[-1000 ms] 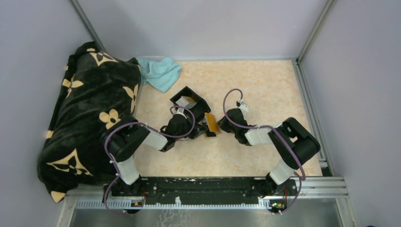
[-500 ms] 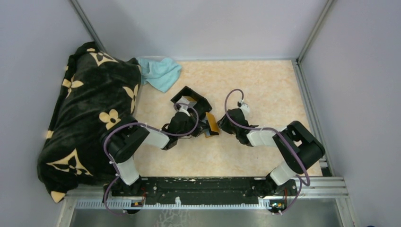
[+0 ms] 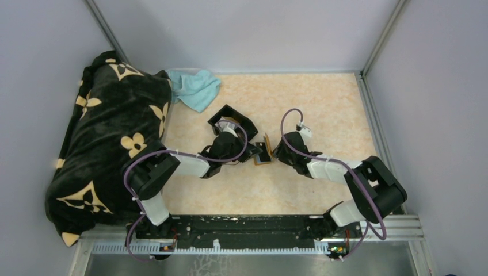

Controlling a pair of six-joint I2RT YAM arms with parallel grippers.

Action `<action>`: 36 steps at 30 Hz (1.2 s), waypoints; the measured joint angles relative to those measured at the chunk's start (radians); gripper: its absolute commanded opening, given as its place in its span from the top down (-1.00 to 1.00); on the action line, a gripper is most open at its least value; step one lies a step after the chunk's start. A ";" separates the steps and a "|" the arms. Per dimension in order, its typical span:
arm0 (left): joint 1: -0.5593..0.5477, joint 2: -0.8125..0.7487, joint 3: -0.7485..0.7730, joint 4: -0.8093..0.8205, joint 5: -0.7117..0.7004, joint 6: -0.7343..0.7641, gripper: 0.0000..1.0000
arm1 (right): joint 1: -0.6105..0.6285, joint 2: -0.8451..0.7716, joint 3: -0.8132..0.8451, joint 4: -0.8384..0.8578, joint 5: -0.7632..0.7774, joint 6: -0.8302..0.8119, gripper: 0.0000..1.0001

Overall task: Put the credit cards into the card holder
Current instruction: Open the card holder at the center of the board.

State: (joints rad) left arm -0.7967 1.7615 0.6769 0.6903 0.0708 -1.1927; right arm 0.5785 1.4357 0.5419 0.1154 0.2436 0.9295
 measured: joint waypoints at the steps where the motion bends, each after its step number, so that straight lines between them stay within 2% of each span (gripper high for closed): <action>1: -0.003 0.000 0.008 -0.008 -0.002 0.005 1.00 | -0.005 -0.009 -0.003 -0.012 0.002 -0.005 0.08; 13: -0.046 0.015 0.136 -0.137 -0.016 0.070 1.00 | -0.033 -0.090 -0.005 -0.171 0.045 -0.045 0.03; 22: -0.061 0.045 0.157 -0.188 -0.026 0.095 1.00 | -0.052 -0.137 -0.005 -0.274 0.071 -0.074 0.02; 31: -0.071 0.055 0.220 -0.227 -0.034 0.122 1.00 | -0.053 -0.300 -0.011 -0.423 0.097 -0.126 0.02; 36: -0.094 0.086 0.272 -0.243 -0.034 0.137 1.00 | -0.053 -0.316 0.051 -0.480 0.096 -0.159 0.02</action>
State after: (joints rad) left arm -0.8909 1.8473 0.9493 0.4469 0.0372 -1.0561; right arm 0.5251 1.1194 0.5926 -0.3649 0.3397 0.7708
